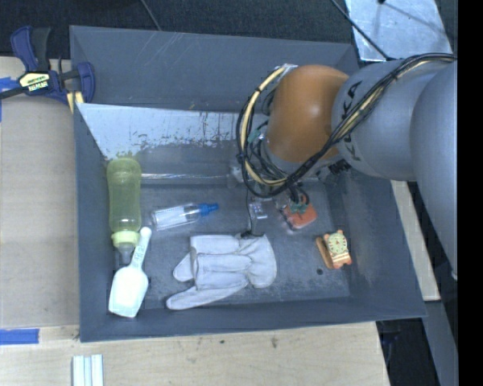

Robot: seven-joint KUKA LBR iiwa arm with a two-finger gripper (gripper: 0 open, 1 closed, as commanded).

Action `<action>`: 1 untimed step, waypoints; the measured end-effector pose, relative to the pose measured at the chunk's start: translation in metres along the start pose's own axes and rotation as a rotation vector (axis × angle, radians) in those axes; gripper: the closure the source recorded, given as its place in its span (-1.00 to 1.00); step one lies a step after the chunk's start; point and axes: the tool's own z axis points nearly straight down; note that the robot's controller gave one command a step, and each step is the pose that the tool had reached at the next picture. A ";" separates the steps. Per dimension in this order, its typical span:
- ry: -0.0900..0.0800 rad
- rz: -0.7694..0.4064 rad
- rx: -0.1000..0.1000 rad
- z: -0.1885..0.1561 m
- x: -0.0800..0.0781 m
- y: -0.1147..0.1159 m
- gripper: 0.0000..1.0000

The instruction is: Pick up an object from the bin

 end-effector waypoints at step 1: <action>0.001 -0.018 0.003 -0.009 0.002 0.018 -1.00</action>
Offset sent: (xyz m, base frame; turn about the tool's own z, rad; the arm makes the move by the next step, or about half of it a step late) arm -0.0071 0.0525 -0.0208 -0.0850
